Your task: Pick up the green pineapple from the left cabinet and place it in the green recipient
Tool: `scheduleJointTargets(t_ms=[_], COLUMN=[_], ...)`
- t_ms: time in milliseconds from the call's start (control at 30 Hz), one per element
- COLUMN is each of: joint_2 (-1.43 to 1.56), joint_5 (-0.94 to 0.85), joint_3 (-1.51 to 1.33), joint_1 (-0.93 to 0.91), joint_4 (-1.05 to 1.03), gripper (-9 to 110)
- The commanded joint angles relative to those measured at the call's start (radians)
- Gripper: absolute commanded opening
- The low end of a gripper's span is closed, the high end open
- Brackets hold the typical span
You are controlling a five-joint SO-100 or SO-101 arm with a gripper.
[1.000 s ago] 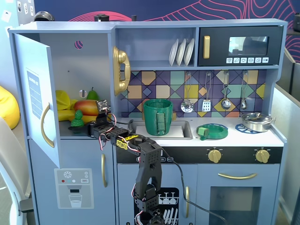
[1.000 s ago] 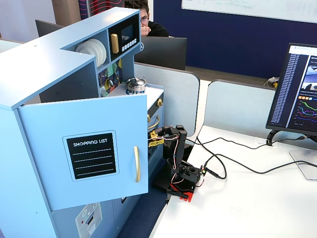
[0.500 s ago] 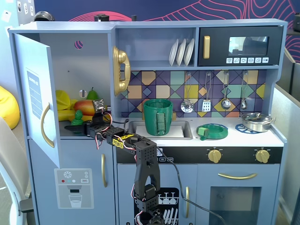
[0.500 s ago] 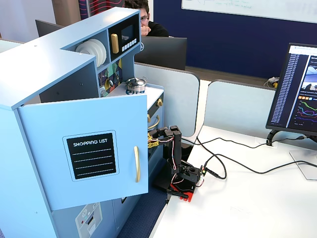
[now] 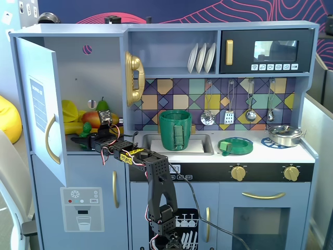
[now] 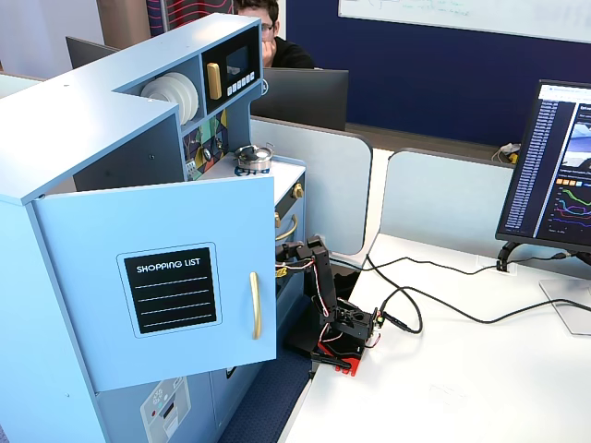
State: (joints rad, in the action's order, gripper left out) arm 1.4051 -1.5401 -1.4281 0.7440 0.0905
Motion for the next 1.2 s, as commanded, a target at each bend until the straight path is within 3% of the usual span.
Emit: scheduleJointTargets(t_ms=[0, 133, 233, 400, 533, 800, 1167], joint_2=[0.005, 0.044, 0.143, 0.506, 0.834, 1.262, 1.192], joint_5=[0.029, -0.006, -0.16, -0.354, -0.423, -0.411, -0.249], joint_3=[0.1, 0.098, 0.046, -0.264, -0.437, -0.489, -0.287], joint_1=[0.008, 0.006, -0.002, 0.015, 0.003, -0.133, -0.572], joint_4=[-0.011, -0.015, -0.044, -0.11, -0.313, -0.707, -0.833], gripper=[0, 0, 0, 0, 0, 0, 0])
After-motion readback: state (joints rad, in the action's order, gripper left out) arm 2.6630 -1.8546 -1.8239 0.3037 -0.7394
